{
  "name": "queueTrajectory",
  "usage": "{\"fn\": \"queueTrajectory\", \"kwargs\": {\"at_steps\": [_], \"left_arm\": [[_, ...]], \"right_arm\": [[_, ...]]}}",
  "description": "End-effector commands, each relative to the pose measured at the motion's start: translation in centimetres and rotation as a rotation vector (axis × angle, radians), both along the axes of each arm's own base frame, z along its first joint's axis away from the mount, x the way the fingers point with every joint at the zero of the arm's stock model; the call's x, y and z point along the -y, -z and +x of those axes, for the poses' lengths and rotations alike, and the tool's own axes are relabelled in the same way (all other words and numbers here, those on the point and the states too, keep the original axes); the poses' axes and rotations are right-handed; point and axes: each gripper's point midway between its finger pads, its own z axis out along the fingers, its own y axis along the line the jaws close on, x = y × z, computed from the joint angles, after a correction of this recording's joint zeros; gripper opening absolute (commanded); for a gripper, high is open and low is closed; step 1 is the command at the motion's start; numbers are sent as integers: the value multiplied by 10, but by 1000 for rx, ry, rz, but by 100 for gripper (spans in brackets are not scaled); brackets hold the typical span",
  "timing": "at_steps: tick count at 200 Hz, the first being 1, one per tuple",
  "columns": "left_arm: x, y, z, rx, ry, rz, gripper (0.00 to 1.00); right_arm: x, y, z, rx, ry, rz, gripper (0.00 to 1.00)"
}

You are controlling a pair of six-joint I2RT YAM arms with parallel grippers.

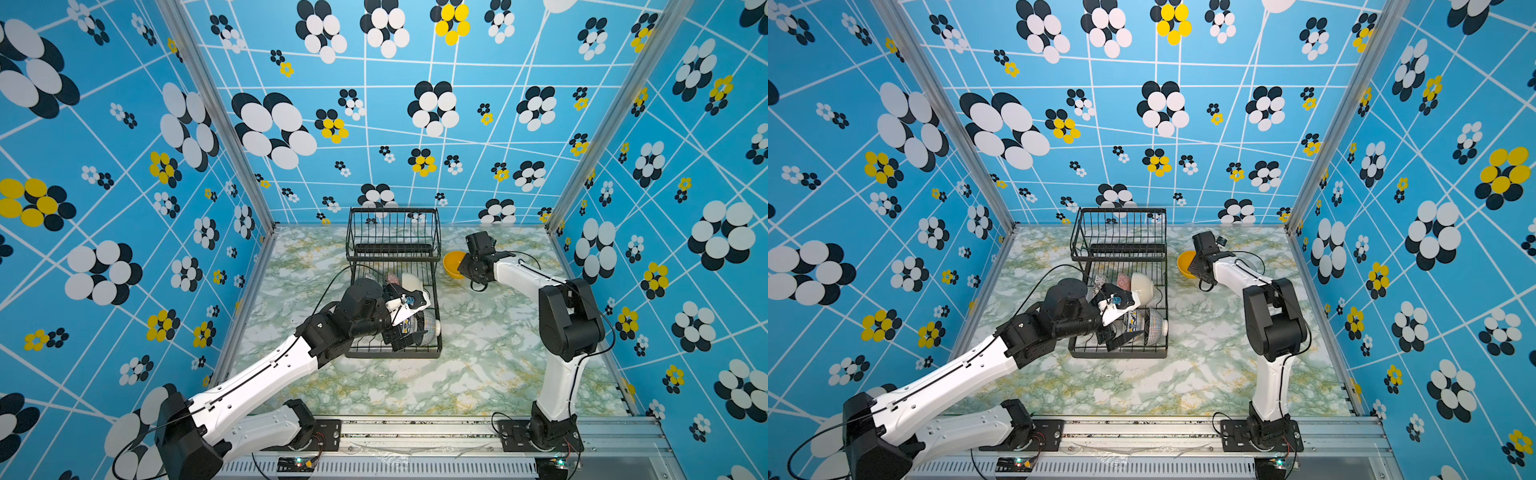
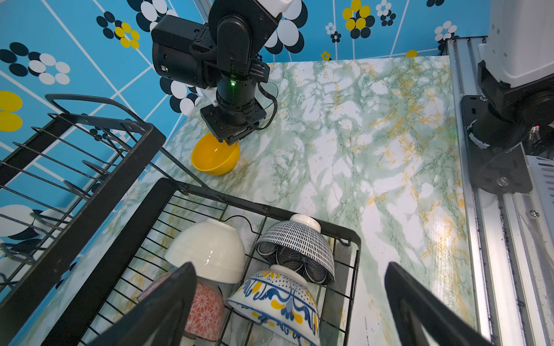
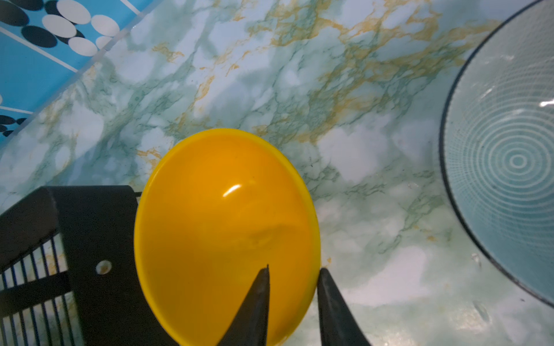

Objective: Load bowls into a dish rack
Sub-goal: Pick up the bowl from the top-center of the table.

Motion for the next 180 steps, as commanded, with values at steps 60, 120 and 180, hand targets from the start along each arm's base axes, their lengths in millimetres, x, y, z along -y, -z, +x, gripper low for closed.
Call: {"fn": "queueTrajectory", "kwargs": {"at_steps": [60,120,180], "left_arm": [[2,5,2,-8,-3,-4,99],[2,7,2,-10,-4,2,99],[0,5,11,1,-60,-13,99]], "right_arm": [[4,4,8,-15,12,-12,15],[3,5,10,-19,4,-11,0],[11,-23,-9,46,-44,-46,0]]}}
